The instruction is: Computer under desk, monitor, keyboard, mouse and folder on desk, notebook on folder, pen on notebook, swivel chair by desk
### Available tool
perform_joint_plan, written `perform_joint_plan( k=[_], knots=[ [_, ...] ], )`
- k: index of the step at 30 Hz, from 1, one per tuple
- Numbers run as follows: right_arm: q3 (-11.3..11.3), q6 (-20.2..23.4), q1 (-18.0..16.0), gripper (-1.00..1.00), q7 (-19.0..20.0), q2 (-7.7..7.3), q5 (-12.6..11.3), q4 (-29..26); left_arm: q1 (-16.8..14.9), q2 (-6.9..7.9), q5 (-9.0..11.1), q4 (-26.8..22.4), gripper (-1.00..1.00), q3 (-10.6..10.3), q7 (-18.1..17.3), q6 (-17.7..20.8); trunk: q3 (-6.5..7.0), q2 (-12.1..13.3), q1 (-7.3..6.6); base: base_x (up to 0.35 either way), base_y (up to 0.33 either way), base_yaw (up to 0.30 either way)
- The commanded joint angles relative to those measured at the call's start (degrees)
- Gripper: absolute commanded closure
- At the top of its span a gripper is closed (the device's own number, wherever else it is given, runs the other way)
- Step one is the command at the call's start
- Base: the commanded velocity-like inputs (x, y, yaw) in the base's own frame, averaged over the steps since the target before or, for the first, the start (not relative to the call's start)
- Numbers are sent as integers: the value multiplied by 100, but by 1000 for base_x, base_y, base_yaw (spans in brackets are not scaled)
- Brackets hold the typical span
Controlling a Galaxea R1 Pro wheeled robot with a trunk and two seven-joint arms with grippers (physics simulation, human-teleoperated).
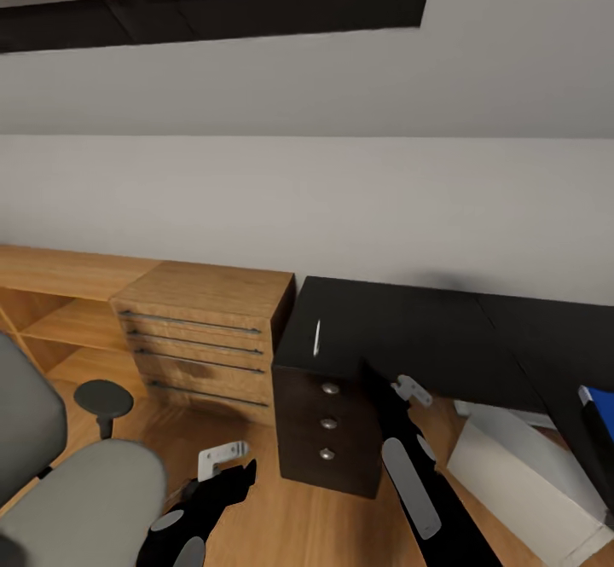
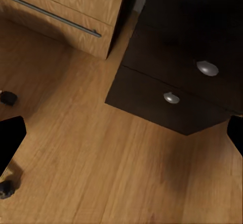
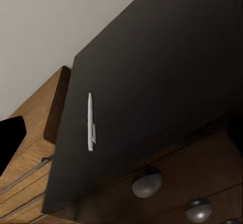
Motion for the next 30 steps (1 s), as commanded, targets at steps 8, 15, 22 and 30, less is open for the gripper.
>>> perform_joint_plan(
  k=[8, 15, 22, 30],
  knots=[
    [6, -41, -3, -100, -23, -13, -51, -9, -6, -1, 54, -6, -100, -25, 59, 7, 9, -3, 3, 321, -25, 247],
    [1, -36, -3, -100, -15, -35, -50, -20, -7, 3, 63, -6, -100, -26, 59, 11, 9, -3, 3, 323, -79, 45],
    [1, -32, -3, -100, 13, -50, -50, -21, -6, 7, 58, -6, -100, -26, 59, 5, 9, -3, 3, 323, -83, 1],
    [4, -24, -3, -100, -14, -62, 472, -16, -8, 22, 50, -6, -100, -1, 54, 12, 9, -3, 3, 253, -43, 0]
  ],
)
